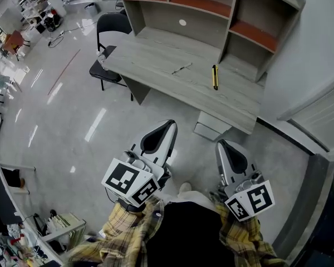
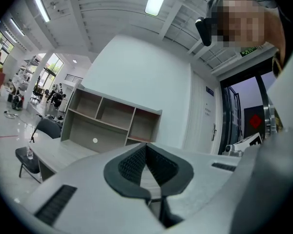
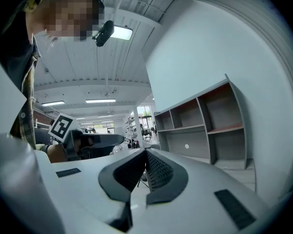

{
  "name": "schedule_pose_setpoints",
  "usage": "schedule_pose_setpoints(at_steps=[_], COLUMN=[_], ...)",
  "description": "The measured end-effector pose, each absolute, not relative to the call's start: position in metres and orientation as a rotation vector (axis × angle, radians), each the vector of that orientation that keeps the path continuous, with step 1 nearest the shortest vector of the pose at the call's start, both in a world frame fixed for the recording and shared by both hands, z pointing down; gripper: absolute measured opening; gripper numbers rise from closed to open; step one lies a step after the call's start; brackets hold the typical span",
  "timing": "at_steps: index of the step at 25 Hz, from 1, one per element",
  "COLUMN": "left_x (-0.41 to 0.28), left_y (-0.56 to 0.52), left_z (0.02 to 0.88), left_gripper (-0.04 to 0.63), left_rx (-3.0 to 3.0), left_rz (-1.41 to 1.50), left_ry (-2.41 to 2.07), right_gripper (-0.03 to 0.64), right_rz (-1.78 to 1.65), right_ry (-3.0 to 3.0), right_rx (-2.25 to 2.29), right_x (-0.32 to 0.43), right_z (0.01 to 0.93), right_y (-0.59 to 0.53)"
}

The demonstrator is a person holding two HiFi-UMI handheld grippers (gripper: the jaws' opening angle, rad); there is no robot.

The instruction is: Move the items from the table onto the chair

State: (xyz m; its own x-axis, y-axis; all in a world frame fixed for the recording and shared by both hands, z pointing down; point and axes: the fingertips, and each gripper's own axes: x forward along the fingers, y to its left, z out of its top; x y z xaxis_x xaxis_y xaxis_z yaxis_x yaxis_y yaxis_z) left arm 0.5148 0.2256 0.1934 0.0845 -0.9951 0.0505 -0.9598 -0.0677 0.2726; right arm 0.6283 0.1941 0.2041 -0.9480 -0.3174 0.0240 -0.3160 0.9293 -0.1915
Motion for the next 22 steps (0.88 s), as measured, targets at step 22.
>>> schedule_pose_setpoints(at_steps=[22], left_x=[0.269], left_y=[0.090], left_z=[0.208], left_gripper=[0.005], left_rx=[2.273], left_rz=[-0.108], left_ry=[-1.723], right_gripper=[0.018], right_rz=[-0.369], right_ry=[3.017], right_rx=[-0.834], right_x=[0.384], right_z=[0.219], right_y=[0.067])
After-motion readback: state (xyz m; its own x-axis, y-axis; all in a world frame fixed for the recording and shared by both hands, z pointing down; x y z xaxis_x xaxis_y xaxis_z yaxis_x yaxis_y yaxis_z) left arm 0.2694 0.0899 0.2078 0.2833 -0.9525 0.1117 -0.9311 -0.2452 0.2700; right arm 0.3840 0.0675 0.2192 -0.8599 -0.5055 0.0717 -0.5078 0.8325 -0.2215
